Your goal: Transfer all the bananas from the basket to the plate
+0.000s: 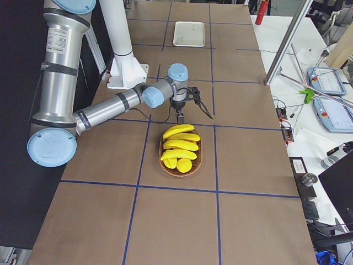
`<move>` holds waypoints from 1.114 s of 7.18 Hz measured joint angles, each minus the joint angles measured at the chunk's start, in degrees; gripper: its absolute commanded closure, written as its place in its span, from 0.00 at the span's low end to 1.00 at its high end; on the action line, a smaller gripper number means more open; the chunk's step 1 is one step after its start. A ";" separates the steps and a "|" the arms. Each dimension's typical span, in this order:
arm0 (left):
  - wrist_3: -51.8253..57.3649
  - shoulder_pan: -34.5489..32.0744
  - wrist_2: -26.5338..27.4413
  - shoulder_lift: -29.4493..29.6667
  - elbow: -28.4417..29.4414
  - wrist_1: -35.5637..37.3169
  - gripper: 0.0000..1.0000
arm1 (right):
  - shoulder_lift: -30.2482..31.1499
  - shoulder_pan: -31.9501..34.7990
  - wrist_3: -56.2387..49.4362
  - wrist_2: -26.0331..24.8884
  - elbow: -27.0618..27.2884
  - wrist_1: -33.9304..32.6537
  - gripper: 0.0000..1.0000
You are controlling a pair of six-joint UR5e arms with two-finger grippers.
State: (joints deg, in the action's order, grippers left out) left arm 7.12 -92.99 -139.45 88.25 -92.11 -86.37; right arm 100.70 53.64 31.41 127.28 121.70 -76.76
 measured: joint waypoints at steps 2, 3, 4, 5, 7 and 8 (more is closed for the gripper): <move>0.00 0.00 -0.03 0.00 0.01 -0.02 0.00 | 1.48 -3.10 -0.18 -1.59 -2.89 5.15 0.05; 0.00 0.01 -0.03 0.04 0.05 -0.03 0.00 | 1.95 -4.10 -0.20 -2.24 -3.29 5.71 0.07; 0.00 0.05 -0.03 0.06 0.08 -0.03 0.00 | 2.39 -4.82 -0.21 -3.35 -3.42 5.83 0.10; -0.02 0.08 -0.03 0.07 0.08 -0.03 0.00 | 2.63 -5.24 -0.21 -4.24 -3.51 5.82 0.13; -0.08 0.08 -0.03 0.08 0.11 0.03 0.00 | 2.78 -5.43 -0.21 -4.77 -3.71 5.75 0.46; -0.08 0.09 -0.03 0.10 0.14 0.05 0.00 | 2.77 -5.46 -0.21 -4.82 -3.78 5.75 0.64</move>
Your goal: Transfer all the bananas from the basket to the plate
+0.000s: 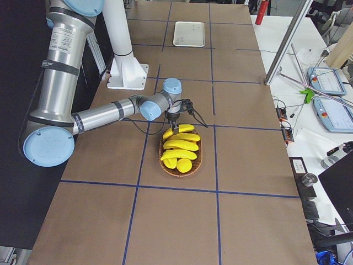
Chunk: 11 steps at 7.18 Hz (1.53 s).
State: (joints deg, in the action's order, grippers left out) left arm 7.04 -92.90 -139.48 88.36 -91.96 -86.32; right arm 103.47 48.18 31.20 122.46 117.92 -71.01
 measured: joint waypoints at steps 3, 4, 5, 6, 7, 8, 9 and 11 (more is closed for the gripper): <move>-0.08 0.00 0.00 0.08 0.00 0.01 0.00 | 0.05 0.09 0.00 -0.01 0.25 0.03 0.96; -0.14 0.00 -0.02 0.12 0.01 0.01 0.00 | 0.20 0.28 0.02 0.03 0.98 0.09 1.00; -0.27 0.00 -0.06 0.13 0.00 0.01 0.00 | 0.55 0.86 0.06 0.07 2.15 0.10 1.00; -0.47 0.00 -0.08 0.14 -0.02 0.01 0.00 | 0.95 2.05 0.21 0.29 3.59 0.07 1.00; -0.70 0.00 -0.08 0.27 -0.12 -0.01 0.00 | 0.96 3.17 0.75 1.11 4.96 0.05 1.00; -2.16 0.13 -0.07 0.61 -0.91 -0.07 0.00 | -0.23 3.61 3.40 2.74 5.59 0.20 1.00; -6.47 0.91 -0.05 1.25 -2.91 -0.44 0.00 | -3.98 3.60 10.73 4.31 5.16 0.51 1.00; -22.27 5.66 -0.10 3.49 -6.78 -7.05 0.00 | -14.98 1.01 29.02 4.85 3.75 0.82 1.00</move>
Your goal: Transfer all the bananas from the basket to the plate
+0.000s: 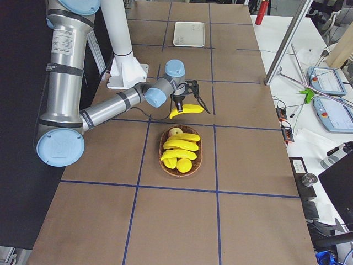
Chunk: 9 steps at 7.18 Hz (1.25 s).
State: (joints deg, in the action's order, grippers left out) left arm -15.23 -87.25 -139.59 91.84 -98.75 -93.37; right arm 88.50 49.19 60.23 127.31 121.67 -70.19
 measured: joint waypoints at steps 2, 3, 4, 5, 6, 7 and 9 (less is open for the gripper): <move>-25.50 8.01 -0.04 3.90 -1.70 -15.44 0.01 | -8.63 -4.81 12.85 -2.13 -0.21 0.51 1.00; -39.46 13.26 0.01 6.96 -1.76 -23.90 0.01 | -11.25 -8.11 16.72 -4.00 -0.21 2.63 0.99; -51.30 18.58 0.06 10.70 -1.74 -30.23 0.01 | -12.40 -12.67 19.77 -7.75 -0.26 6.86 1.00; -61.30 23.47 0.11 15.16 -1.80 -33.97 0.01 | -13.08 -18.60 22.72 -13.94 -0.35 11.63 1.00; -68.24 27.39 0.19 19.62 -1.88 -35.64 0.01 | -14.37 -24.29 24.22 -20.08 -0.49 14.61 1.00; -72.22 30.72 0.24 23.29 -1.92 -36.21 0.01 | -16.33 -28.10 24.81 -23.82 -0.74 15.77 1.00; -76.60 36.25 0.42 27.97 -1.97 -36.41 0.01 | -18.77 -30.72 25.15 -26.13 -1.14 16.30 1.00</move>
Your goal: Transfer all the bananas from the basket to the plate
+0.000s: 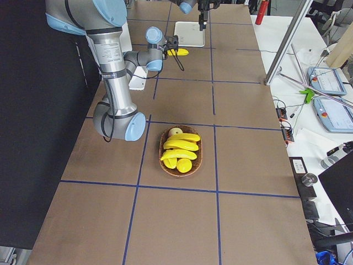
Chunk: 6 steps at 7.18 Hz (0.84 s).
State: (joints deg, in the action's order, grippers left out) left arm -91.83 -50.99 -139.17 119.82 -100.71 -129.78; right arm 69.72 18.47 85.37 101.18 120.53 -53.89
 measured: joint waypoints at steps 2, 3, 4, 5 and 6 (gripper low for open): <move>-6.16 4.37 0.74 3.10 -0.07 -0.10 0.01 | -0.74 -0.32 0.05 -0.54 -0.16 0.00 1.00; -8.23 7.03 2.26 4.24 -0.08 -0.11 0.01 | -1.18 -0.32 0.06 -0.85 -0.28 -0.08 1.00; -9.30 10.29 4.58 4.78 -0.09 -0.10 0.01 | -1.52 -0.31 0.06 -1.07 -0.40 -0.18 1.00; -9.71 13.08 6.59 4.96 -0.08 -0.04 0.01 | -1.69 -0.29 0.06 -1.23 -0.44 -0.22 1.00; -9.84 14.63 7.64 4.91 -0.07 -0.01 0.01 | -1.74 -0.28 0.06 -1.32 -0.46 -0.26 1.00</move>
State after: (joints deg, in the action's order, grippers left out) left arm -101.67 -36.37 -131.53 124.72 -100.78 -129.79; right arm 67.98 18.19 85.43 99.86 120.07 -54.15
